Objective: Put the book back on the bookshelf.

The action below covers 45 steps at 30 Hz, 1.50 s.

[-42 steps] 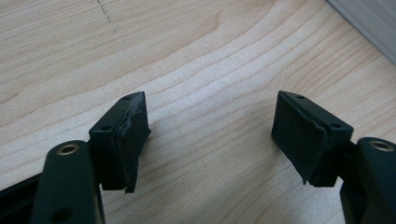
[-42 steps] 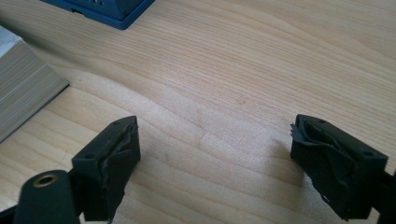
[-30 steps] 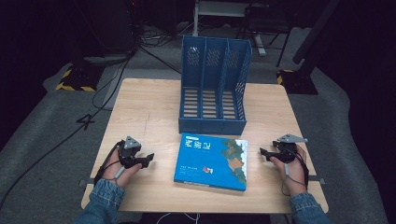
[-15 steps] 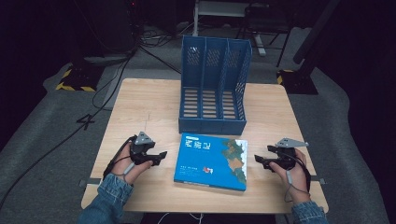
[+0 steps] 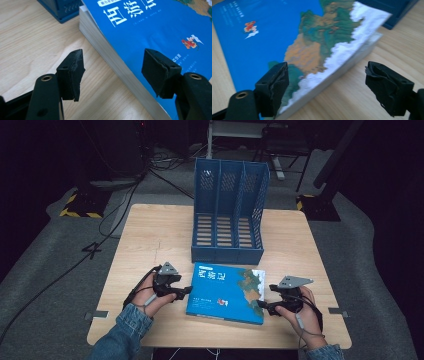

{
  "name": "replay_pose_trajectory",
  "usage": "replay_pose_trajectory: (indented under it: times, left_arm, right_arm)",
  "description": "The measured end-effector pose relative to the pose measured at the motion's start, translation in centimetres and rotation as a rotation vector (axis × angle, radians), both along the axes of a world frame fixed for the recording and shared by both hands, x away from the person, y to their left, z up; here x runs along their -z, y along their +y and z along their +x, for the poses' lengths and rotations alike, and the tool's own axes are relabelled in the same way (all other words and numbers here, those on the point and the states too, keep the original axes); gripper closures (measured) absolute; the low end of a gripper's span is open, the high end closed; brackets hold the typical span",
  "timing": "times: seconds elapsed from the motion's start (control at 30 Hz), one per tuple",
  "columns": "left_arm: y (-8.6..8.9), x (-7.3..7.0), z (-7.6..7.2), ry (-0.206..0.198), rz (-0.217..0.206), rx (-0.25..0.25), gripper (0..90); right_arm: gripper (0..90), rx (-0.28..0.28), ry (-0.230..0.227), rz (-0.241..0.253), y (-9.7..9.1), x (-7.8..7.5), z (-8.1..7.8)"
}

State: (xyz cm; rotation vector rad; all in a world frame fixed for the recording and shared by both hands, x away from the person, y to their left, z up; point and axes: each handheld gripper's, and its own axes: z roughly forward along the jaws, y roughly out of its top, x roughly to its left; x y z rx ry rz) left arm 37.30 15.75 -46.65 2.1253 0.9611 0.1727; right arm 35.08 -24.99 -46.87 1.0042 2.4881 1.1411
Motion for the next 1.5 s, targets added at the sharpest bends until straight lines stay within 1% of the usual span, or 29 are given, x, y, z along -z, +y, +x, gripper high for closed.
replay_pose_trajectory:
  times: [0.13, 0.17, 0.23, 0.27, 0.4, 0.47, 0.6, 0.67, 0.73, 0.77, 0.83, 0.9, 1.03, 1.13, 1.17, 1.2, 1.23, 1.27, 1.3, 1.33, 1.37, 1.4, 1.43, 1.5]
  left_arm:
    - [-0.5, 0.4, 0.0, 0.015, 0.002, 0.011, 34.7]
    - [-0.5, 0.4, 0.0, 0.015, 0.002, 0.011, 34.7]
    - [-0.7, 0.6, -0.1, 0.018, 0.006, 0.016, 34.8]
    - [-0.8, 0.7, -0.2, 0.029, 0.005, 0.017, 34.7]
    - [-1.0, 0.9, -0.2, 0.032, 0.007, 0.019, 34.0]
    - [-1.0, 1.0, -0.2, 0.036, -0.002, 0.02, 33.9]
    - [-1.2, 1.3, -0.2, 0.048, -0.022, 0.021, 32.8]
    - [-1.2, 1.4, -0.2, 0.051, -0.03, 0.02, 32.1]
    - [-1.3, 1.5, -0.2, 0.053, -0.036, 0.017, 31.9]
    - [-1.3, 1.5, -0.2, 0.053, -0.036, 0.017, 31.6]
    - [-1.3, 1.6, -0.2, 0.057, -0.045, 0.017, 31.4]
    - [-1.4, 1.7, -0.1, 0.063, -0.057, 0.019, 30.8]
    - [-1.6, 1.9, -0.1, 0.08, -0.083, 0.019, 30.0]
    - [-1.6, 2.1, -0.1, 0.089, -0.093, 0.019, 30.0]
    - [-1.6, 2.1, -0.1, 0.092, -0.1, 0.019, 29.9]
    - [-1.6, 2.2, -0.1, 0.095, -0.108, 0.019, 29.9]
    - [-1.7, 2.3, -0.1, 0.1, -0.117, 0.02, 29.9]
    - [-1.7, 2.4, -0.1, 0.103, -0.122, 0.021, 29.6]
    - [-1.8, 2.4, -0.2, 0.106, -0.128, 0.022, 29.2]
    - [-1.8, 2.5, -0.2, 0.107, -0.132, 0.025, 29.2]
    - [-1.9, 2.5, -0.2, 0.108, -0.134, 0.026, 29.2]
    - [-1.9, 2.5, -0.2, 0.108, -0.133, 0.025, 28.3]
    - [-1.9, 2.5, -0.2, 0.107, -0.132, 0.024, 27.9]
    - [-1.9, 2.5, -0.2, 0.106, -0.133, 0.022, 28.0]
  right_arm:
    - [18.5, -0.041, 0.024, -0.012, 1.0, 0.4, -0.3]
    - [18.5, -0.041, 0.024, -0.012, 1.0, 0.4, -0.3]
    - [14.1, -0.057, 0.028, -0.024, 1.4, 0.6, -0.5]
    - [13.7, -0.056, 0.024, -0.029, 1.7, 0.6, -0.6]
    - [12.5, -0.054, 0.018, -0.039, 1.9, 0.6, -0.8]
    - [11.8, -0.054, 0.016, -0.045, 2.1, 0.6, -0.9]
    - [10.9, -0.084, 0.002, -0.08, 2.5, 0.3, -1.3]
    - [8.1, -0.085, -0.004, -0.091, 2.7, 0.4, -1.4]
    - [5.2, -0.095, 0.0, -0.1, 2.9, 0.4, -1.6]
    - [5.2, -0.095, 0.0, -0.1, 2.9, 0.4, -1.6]
    - [1.8, -0.11, -0.002, -0.122, 3.2, 0.5, -1.9]
    - [1.9, -0.11, -0.011, -0.135, 3.4, 0.4, -2.0]
    - [1.0, -0.117, -0.006, -0.147, 3.7, 0.3, -2.3]
    - [2.6, -0.13, -0.017, -0.176, 3.9, 0.2, -2.7]
    - [5.5, -0.136, -0.023, -0.187, 4.0, 0.1, -2.8]
    - [10.2, -0.142, -0.022, -0.189, 4.0, -0.1, -2.9]
    - [21.1, -0.145, -0.022, -0.177, 3.9, -0.4, -3.0]
    - [26.0, -0.164, -0.015, -0.16, 3.7, -0.7, -3.1]
    - [20.0, -0.165, 0.002, -0.146, 3.6, -1.0, -3.1]
    - [14.5, -0.153, -0.003, -0.145, 3.7, -1.1, -3.2]
    - [17.9, -0.155, -0.01, -0.154, 3.9, -1.0, -3.4]
    - [19.5, -0.186, -0.004, -0.163, 4.2, -0.8, -3.5]
    - [14.5, -0.2, -0.005, -0.172, 4.5, -0.5, -3.6]
    - [13.6, -0.199, -0.044, -0.195, 5.0, -0.1, -3.8]
